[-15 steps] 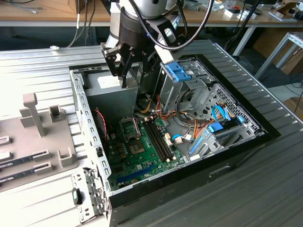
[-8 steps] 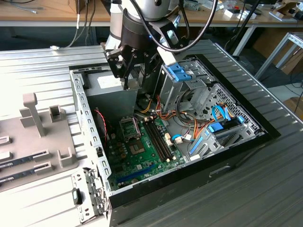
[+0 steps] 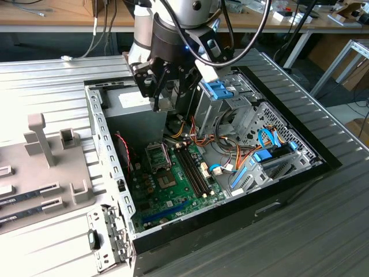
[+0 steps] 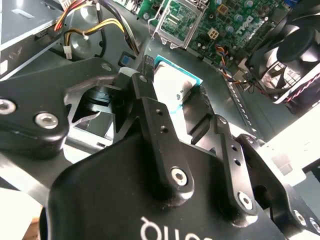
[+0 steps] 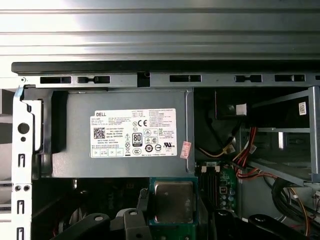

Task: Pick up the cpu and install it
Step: 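Pick up the cpu and move it towards the insertion slot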

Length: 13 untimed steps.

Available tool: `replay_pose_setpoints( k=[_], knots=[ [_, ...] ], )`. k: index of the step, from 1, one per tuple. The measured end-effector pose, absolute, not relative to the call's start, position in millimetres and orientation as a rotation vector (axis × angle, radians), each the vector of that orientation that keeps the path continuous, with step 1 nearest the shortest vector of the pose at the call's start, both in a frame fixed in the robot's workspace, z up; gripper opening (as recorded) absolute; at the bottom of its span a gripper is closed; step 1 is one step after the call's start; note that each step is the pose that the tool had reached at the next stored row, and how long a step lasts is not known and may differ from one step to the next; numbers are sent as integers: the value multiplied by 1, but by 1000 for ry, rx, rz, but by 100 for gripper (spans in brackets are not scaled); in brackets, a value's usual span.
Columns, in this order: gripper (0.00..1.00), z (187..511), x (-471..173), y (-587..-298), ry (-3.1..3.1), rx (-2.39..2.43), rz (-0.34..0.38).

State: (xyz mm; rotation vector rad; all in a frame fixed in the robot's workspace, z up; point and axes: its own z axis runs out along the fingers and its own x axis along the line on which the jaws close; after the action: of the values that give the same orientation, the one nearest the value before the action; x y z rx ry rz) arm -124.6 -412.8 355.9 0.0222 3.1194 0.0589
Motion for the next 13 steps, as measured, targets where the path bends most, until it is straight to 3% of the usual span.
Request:
replay_pose_setpoints(
  k=[13],
  knots=[
    [47, 354, -119, -420, 3119, 22, 59]
  ],
)
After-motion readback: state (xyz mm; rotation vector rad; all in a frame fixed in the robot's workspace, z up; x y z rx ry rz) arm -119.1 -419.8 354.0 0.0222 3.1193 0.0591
